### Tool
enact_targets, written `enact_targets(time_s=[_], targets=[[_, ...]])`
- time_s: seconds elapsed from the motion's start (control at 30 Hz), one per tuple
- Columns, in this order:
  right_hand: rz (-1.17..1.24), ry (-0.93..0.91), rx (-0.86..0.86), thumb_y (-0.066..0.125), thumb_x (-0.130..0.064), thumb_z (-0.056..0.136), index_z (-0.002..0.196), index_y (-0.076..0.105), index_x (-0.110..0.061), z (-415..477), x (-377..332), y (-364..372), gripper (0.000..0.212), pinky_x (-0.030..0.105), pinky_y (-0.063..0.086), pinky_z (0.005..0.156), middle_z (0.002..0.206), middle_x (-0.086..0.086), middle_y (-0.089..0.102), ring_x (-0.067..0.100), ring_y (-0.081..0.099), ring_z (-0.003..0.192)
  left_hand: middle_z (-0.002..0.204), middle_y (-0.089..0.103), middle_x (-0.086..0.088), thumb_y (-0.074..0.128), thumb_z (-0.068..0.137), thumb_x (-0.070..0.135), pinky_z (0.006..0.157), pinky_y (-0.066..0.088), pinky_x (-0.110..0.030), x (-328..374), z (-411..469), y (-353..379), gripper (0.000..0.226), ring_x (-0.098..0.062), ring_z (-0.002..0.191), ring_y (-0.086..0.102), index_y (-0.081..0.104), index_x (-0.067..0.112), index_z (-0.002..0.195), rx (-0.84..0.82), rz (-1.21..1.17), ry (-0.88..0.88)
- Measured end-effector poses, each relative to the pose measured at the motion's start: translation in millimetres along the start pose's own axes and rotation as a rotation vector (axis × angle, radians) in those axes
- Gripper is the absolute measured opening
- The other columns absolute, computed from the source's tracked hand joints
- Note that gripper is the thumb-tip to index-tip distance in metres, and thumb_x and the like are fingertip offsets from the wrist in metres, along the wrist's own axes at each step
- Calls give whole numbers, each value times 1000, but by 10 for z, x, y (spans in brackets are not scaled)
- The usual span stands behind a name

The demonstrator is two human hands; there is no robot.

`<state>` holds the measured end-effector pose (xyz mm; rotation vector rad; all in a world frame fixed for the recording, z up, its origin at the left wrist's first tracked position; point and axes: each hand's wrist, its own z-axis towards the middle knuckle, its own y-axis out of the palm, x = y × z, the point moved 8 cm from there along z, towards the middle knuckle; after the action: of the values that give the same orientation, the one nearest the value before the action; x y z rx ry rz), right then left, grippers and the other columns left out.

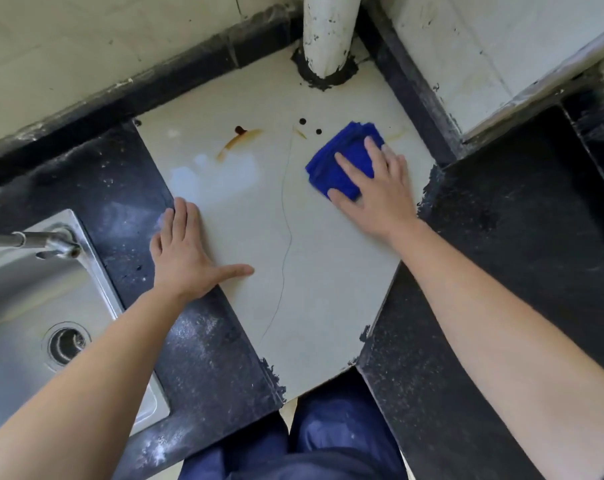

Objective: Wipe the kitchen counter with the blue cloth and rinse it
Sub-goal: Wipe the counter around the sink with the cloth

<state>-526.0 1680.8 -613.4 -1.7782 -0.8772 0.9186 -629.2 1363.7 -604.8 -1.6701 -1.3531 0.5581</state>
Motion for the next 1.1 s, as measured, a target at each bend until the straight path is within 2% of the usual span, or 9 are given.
enact_targets(time_s=[0.1,0.3,0.4,0.5,0.6,0.67,0.83,1.0,1.1], targets=[[32,152,27,30,-69,94,155,19,-44,602,-222,-101,67,53,5,122,167,12,2,42,5,148,164,-19,7,62,46,93,122,-2,-47,-27,-9,18,150,-16,151,-17,-13,25,156,-5,-4,1],[19,140,100,25,-65,97,157,16,-38,1018,-894,-43,67,56,5,121,166,15,4,46,5,148,164,-20,8,57,45,97,121,-5,-43,-65,16,26,149,-12,150,-19,-13,25,156,26,-2,4],[-29,-24,95,27,-65,96,156,22,-37,859,-1152,47,67,56,8,121,165,16,9,46,10,147,165,-16,8,57,43,97,121,-3,-44,-74,2,25,150,-12,151,-17,-9,25,157,46,-12,2],[3,-229,108,39,-63,93,152,38,-35,409,-1302,230,65,56,11,120,162,18,22,47,20,144,165,-14,9,59,42,95,122,-2,-44,-63,-2,15,150,-11,151,-14,-6,24,157,62,-25,-1],[29,-304,181,49,-63,90,144,51,-36,17,-1014,289,61,56,22,117,158,15,34,43,32,140,165,-13,8,58,42,95,122,-1,-45,-68,-11,15,150,-12,152,-12,-5,24,158,74,-13,-4],[29,-214,246,50,-66,89,144,51,-37,-76,-563,190,62,53,27,115,158,14,36,42,36,138,165,-12,8,59,43,95,122,-1,-45,-67,-10,21,149,-12,152,-12,-5,25,158,76,-11,1],[-2,240,272,35,-74,90,153,32,-39,114,400,-132,72,52,21,118,163,13,21,39,24,143,165,-14,10,62,43,93,122,-3,-44,-68,-15,34,149,-11,151,-13,-6,27,157,69,-30,-1],[105,275,183,37,-66,92,156,25,-36,796,50,-206,71,54,7,122,166,15,7,45,7,149,165,-15,10,62,45,92,121,-4,-45,-71,-12,35,147,-11,151,-14,-6,27,157,71,-33,7],[86,171,133,40,-63,91,155,26,-37,884,-390,-170,71,55,8,121,166,15,8,45,6,149,165,-14,10,64,44,91,121,-3,-46,-65,-15,43,147,-11,151,-13,-6,28,157,71,-39,1]])
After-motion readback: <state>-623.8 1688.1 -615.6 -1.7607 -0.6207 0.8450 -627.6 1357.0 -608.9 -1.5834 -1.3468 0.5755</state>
